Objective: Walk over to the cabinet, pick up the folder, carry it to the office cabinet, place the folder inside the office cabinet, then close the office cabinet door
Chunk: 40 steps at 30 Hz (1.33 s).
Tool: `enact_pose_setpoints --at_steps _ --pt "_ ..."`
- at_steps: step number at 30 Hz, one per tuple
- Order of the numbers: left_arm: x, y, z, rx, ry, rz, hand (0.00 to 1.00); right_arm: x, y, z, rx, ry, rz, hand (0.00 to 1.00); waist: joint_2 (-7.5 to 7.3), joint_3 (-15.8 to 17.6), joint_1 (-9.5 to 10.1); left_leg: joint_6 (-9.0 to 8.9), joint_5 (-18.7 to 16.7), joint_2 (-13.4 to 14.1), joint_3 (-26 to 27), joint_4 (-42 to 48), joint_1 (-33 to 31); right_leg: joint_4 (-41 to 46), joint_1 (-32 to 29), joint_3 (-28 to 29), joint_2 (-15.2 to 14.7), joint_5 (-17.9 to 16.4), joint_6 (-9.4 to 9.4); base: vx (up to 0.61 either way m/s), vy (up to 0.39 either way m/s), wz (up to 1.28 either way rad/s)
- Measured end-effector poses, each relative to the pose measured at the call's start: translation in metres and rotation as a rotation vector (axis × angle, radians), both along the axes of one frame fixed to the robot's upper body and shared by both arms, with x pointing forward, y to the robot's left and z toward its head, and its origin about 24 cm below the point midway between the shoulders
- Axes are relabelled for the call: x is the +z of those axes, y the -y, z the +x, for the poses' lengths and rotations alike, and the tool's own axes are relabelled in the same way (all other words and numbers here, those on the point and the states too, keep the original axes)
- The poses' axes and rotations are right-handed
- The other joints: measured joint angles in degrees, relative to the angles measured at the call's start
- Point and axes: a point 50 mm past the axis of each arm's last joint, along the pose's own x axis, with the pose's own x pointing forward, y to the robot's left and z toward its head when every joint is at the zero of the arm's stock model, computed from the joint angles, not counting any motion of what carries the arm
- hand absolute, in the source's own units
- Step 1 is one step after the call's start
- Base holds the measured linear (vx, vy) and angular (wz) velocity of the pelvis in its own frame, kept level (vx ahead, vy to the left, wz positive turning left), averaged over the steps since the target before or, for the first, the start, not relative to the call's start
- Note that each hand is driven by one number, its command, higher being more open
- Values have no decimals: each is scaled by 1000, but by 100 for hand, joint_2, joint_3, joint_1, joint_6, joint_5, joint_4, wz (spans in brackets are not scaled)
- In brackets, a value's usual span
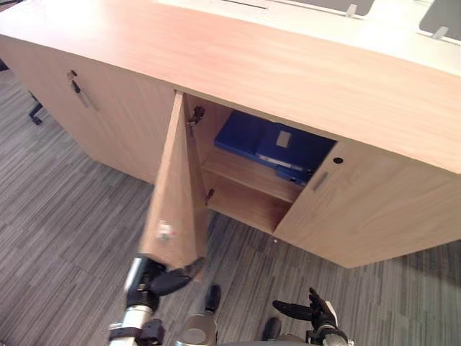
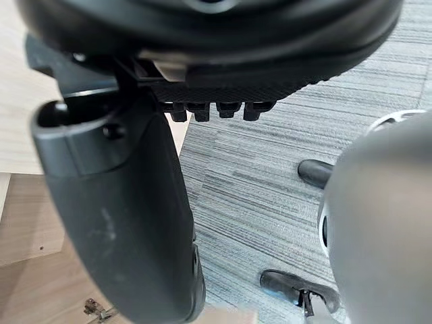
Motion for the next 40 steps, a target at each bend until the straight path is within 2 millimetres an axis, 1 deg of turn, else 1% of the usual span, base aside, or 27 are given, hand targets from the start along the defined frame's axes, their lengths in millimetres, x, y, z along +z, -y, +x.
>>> enact_pose_setpoints --at_steps 1,3,4,6,7,8,9,10,11,12,13,14,16,19,20,23,26,28,29,31,33,35,36,37,38,39,40 --pt "0 6 3 -19 3 -13 100 1 -1 2 10 6 0 100 2 -3 -28 4 -3 11 71 0 -4 1 -44 91 7 1 1 -11 29 -62" --pt "2 22 22 -87 41 -37 100 2 -7 6 49 18 -1 100 2 -3 -178 5 -7 53 328 2 -39 0 -213 400 50 29 8 3 18 -63" --pt "4 28 32 -114 65 -38 100 3 -9 7 71 21 -5 100 1 -5 -225 0 -7 65 464 4 -49 -1 -292 546 77 78 9 17 13 -81" --pt "13 37 63 -140 133 12 100 5 -10 11 96 33 -16 100 -3 -13 -377 3 -62 83 875 29 -50 -21 -495 951 87 298 11 40 21 -92" --pt "15 37 71 -132 145 27 100 5 -10 12 99 36 -18 100 0 -16 -430 5 -80 86 985 30 -44 -41 -534 1040 88 371 -2 75 19 -92" --pt "19 35 89 -94 172 72 100 5 -9 13 100 37 -22 100 8 -32 -550 9 -122 97 1185 31 -31 -98 -599 1242 105 495 13 58 8 -70" --pt "21 32 95 -71 180 97 100 5 -8 12 100 34 -23 100 9 -34 -601 16 -129 103 1260 32 -21 -146 -605 1315 115 566 14 89 9 -81" --pt "25 26 107 -29 196 160 100 6 -8 14 97 37 -26 100 6 -37 -662 37 -137 116 1376 33 -2 -220 -636 1459 138 674 5 64 2 -54" --pt "27 24 112 -14 203 181 100 7 -7 14 94 40 -31 100 6 -37 -698 44 -146 123 1450 33 8 -257 -643 1521 147 708 4 92 2 -58" --pt "31 17 121 24 214 246 100 8 -6 16 92 46 -34 100 8 -38 -779 50 -161 138 1540 34 29 -294 -658 1610 166 751 4 70 -1 -44" --pt "33 11 129 57 218 300 100 8 -5 16 90 51 -38 100 6 -39 -814 59 -175 146 1613 34 62 -324 -655 1690 186 778 6 65 0 -41" --pt "34 6 133 77 218 337 100 9 -4 16 89 52 -40 100 6 -39 -833 59 -189 146 1656 34 88 -325 -655 1733 201 786 7 52 2 -38" --pt "37 -14 141 172 208 411 100 10 -2 17 88 57 -44 100 9 -41 -906 41 -236 184 1827 35 189 -325 -644 1888 251 799 0 31 -2 -38" --pt "39 -29 141 242 195 434 100 10 2 16 66 56 -50 100 24 -53 -935 26 -266 218 1934 34 246 -332 -649 2003 279 827 -13 3 -11 -24" --pt "39 -29 141 243 194 434 100 10 4 15 60 55 -51 100 26 -54 -933 21 -268 221 1934 34 246 -339 -648 2003 281 831 -17 -19 -11 -7" --pt "30 -30 138 237 157 434 100 9 8 13 44 43 -54 100 38 -67 -936 10 -275 225 1937 33 249 -420 -616 2005 283 882 -36 -37 -10 -2" --pt "11 -27 120 210 82 416 100 9 11 11 36 34 -58 100 83 -110 -948 17 -271 223 1927 32 270 -452 -576 1994 275 884 -37 -2 0 2" --pt "-5 -24 102 192 18 396 100 9 11 10 32 31 -59 100 112 -157 -936 10 -276 212 1900 32 278 -493 -555 1962 273 882 -36 1 0 8" --pt "-17 -23 87 181 -38 382 100 9 11 11 33 32 -58 100 130 -174 -924 10 -276 204 1871 32 283 -522 -519 1926 275 882 -37 13 -5 10" --pt "-30 -24 69 171 -103 358 100 9 11 12 31 36 -59 100 145 -186 -915 10 -276 207 1828 32 303 -557 -454 1875 277 882 -37 15 -11 13" --pt "-52 -26 39 155 -224 328 100 10 14 12 16 38 -63 100 170 -282 -872 0 -285 210 1779 32 318 -598 -396 1821 279 875 -37 14 -11 11" --pt "-63 -28 24 146 -292 324 100 12 17 14 3 50 -72 100 185 -295 -794 0 -289 208 1771 32 354 -599 -361 1814 278 871 -36 3 -3 5" --pt "-73 -32 11 148 -357 318 100 13 21 16 4 58 -83 100 185 -296 -747 0 -290 206 1747 32 388 -600 -319 1794 275 857 -30 -13 0 7" --pt "-77 -35 5 155 -383 315 100 14 22 17 5 61 -87 100 184 -296 -745 0 -290 204 1730 32 401 -601 -296 1775 273 847 -22 -33 -3 12" --pt "-84 -40 -6 174 -435 313 100 15 25 19 7 67 -96 100 185 -301 -748 -1 -290 198 1691 31 425 -604 -252 1739 264 798 13 -39 -4 19" --pt "-90 -45 -15 193 -480 312 100 17 28 20 8 72 -106 100 190 -336 -752 -12 -298 188 1635 31 427 -608 -225 1683 252 763 -3 -37 -2 20" --pt "-92 -47 -19 201 -500 310 100 17 30 19 8 72 -111 100 192 -361 -750 -39 -316 184 1610 31 426 -609 -213 1656 247 753 -3 -17 0 15"
